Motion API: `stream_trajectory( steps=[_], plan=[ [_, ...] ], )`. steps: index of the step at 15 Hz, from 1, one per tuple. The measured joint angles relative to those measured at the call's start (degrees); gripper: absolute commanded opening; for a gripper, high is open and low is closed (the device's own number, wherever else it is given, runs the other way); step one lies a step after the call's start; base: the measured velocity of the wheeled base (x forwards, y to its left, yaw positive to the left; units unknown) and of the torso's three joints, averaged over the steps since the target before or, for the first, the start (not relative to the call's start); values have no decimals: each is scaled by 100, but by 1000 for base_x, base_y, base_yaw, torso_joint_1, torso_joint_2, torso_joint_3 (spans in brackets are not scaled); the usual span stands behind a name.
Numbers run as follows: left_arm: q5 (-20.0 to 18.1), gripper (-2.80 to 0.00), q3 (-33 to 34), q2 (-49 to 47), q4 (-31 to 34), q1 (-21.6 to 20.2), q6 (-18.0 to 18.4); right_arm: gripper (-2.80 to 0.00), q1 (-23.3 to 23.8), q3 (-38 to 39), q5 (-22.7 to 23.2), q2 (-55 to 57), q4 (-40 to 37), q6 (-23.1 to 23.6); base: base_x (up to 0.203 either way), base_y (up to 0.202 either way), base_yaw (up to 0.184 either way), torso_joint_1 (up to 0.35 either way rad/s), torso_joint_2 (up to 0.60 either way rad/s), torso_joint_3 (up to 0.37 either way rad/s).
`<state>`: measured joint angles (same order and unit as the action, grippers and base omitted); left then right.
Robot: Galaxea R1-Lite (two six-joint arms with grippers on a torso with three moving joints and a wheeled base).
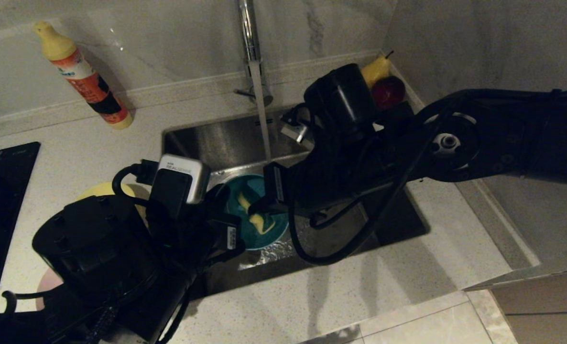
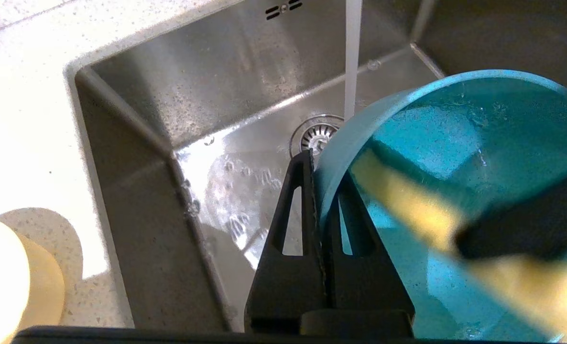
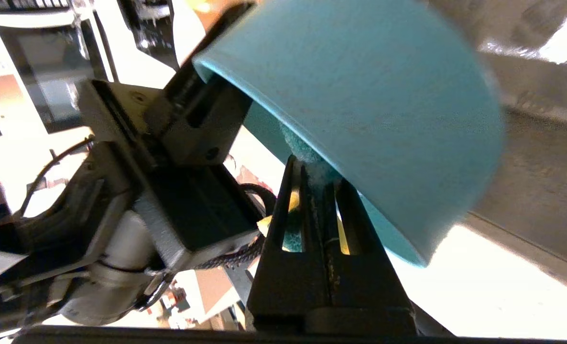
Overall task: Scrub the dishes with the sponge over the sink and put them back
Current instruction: Wipe the bowl
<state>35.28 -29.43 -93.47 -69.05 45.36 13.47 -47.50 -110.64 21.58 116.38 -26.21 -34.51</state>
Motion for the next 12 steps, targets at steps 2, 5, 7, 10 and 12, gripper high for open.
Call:
stream_trajectory(
  steps=[2,5,7,10,12],
  plan=[
    [5,-280,18,6,1,4,-9,-280,82,0,0,-94,-20,0,0,0,0,0,0,0],
    [16,-280,22,52,8,1,-8,-280,186,37,6,-228,-220,6,0,0,0,0,0,0],
    [30,-280,-16,77,9,0,-7,-280,199,90,14,-263,-400,0,0,0,0,0,0,0],
    [33,-280,-69,94,9,0,-36,-280,40,190,15,-217,-408,10,0,0,0,0,0,0],
    [33,-280,-80,88,6,-5,-101,-280,-84,183,13,-159,-403,12,0,0,0,0,0,0]
  ],
)
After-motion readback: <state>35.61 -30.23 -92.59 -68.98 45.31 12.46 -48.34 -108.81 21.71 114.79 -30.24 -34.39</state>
